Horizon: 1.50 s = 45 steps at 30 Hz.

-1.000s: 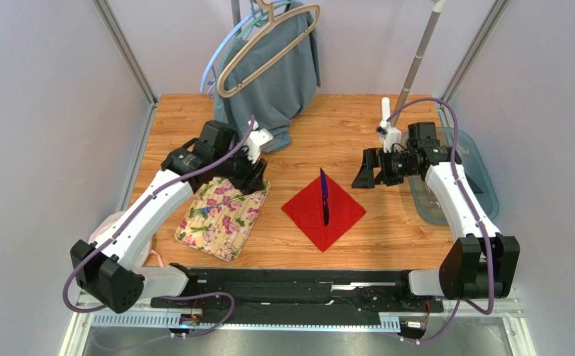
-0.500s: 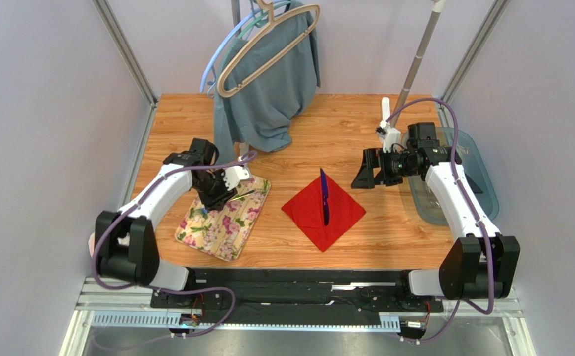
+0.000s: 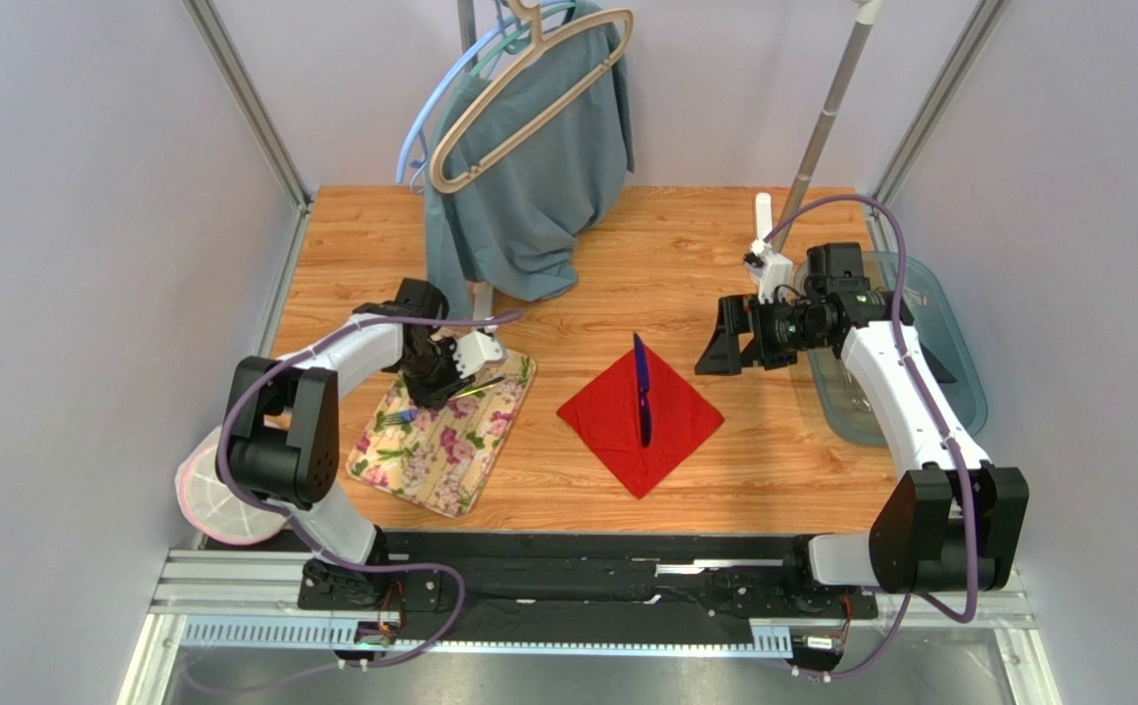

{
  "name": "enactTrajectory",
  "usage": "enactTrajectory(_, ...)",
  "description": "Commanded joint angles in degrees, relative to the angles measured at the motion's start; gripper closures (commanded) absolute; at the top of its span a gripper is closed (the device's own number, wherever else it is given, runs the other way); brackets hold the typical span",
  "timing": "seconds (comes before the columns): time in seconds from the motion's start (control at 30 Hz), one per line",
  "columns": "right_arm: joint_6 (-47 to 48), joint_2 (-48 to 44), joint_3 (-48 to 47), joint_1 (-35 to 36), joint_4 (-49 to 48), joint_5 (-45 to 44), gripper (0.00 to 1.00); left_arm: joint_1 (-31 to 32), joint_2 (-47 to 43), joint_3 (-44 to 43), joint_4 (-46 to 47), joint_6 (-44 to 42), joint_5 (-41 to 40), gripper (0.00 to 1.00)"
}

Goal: Place the utensils on the paper napkin and roll it up

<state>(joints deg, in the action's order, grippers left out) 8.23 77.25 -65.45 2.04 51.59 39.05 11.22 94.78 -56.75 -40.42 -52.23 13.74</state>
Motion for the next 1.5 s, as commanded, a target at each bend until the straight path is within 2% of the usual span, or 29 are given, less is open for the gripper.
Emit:
enactTrajectory(0.0, 1.0, -1.0, 0.0, -0.2, -0.4, -0.1, 0.00, -0.2, 0.4, 3.0, 2.5, -3.0, -1.1, 0.75)
enactTrajectory(0.07, 0.9, -0.8, -0.1, -0.2, -0.4, 0.1, 0.00, 0.1, -1.3, 3.4, 1.9, -3.0, -0.8, 0.87)
enactTrajectory(0.17, 0.7, -0.7, -0.2, -0.2, -0.4, 0.5, 0.00, 2.5, -5.5, 3.0, -2.5, -3.6, 0.1, 0.99)
enactTrajectory(0.2, 0.6, -0.5, -0.3, -0.2, -0.4, 0.6, 0.00, 3.5, -6.7, 2.9, -4.0, -4.1, 0.4, 1.00)
enactTrajectory(0.33, 0.5, -0.3, -0.4, -0.2, -0.5, 1.1, 0.00, 9.6, -14.4, 1.9, -12.4, -7.6, 1.7, 1.00)
enactTrajectory(0.47, -0.1, 0.0, -0.4, -0.2, -0.8, 2.3, 0.00, 16.4, -23.4, -0.9, -19.5, -13.5, 7.0, 1.00)
enactTrajectory(0.53, -1.0, 0.2, -0.2, -0.2, -1.5, 3.4, 0.00, 20.8, -26.2, -2.0, -19.9, -16.7, 8.5, 1.00)
enactTrajectory(0.67, -2.9, 1.2, -0.1, 0.2, -2.0, 11.5, 0.01, 28.6, -32.5, -2.0, -17.5, -30.3, 10.3, 1.00)
enactTrajectory(0.73, -3.4, 2.7, -0.9, 1.6, -1.2, 14.6, 0.05, 32.3, -33.5, -1.7, -15.6, -34.0, 10.2, 1.00)
enactTrajectory(0.87, -4.6, 4.7, -3.2, 6.2, -1.1, 19.7, 0.13, 35.6, -31.5, -2.3, -13.1, -46.1, 9.8, 1.00)
enactTrajectory(0.97, -5.6, 6.2, -4.2, 10.4, -1.8, 18.3, 0.18, 36.3, -29.0, -2.0, -8.7, -53.1, 10.3, 1.00)
enactTrajectory(1.03, -6.1, 7.1, -4.2, 10.8, -2.4, 17.5, 0.18, 36.3, -26.9, -1.4, -5.9, -57.6, 10.9, 1.00)
enactTrajectory(1.07, -6.4, 8.1, -4.3, 10.5, -2.4, 16.7, 0.18, 36.3, -25.8, -1.3, -2.9, -62.2, 11.1, 1.00)
enactTrajectory(1.13, -6.3, 8.5, -4.6, 10.4, -2.1, 13.4, 0.18, 36.2, -21.7, -2.8, -0.1, -65.9, 11.6, 1.00)
enactTrajectory(1.2, -6.0, 8.5, -4.6, 9.1, -2.1, 11.7, 0.18, 35.2, -17.9, -5.7, -1.1, -71.3, 13.8, 1.00)
enactTrajectory(1.27, -5.5, 8.8, -4.9, 7.2, -1.3, 10.1, 0.17, 33.2, -11.9, -10.9, -4.7, -81.9, 20.1, 1.00)
enactTrajectory(1.37, -4.3, 9.6, -5.7, 3.5, 1.0, 9.5, 0.16, 30.2, -4.5, -13.4, -0.2, -92.5, 24.5, 1.00)
enactTrajectory(1.47, -3.7, 9.4, -5.5, 0.3, 2.1, 9.6, 0.16, 28.9, 2.9, -18.5, -0.4, -98.5, 27.4, 1.00)
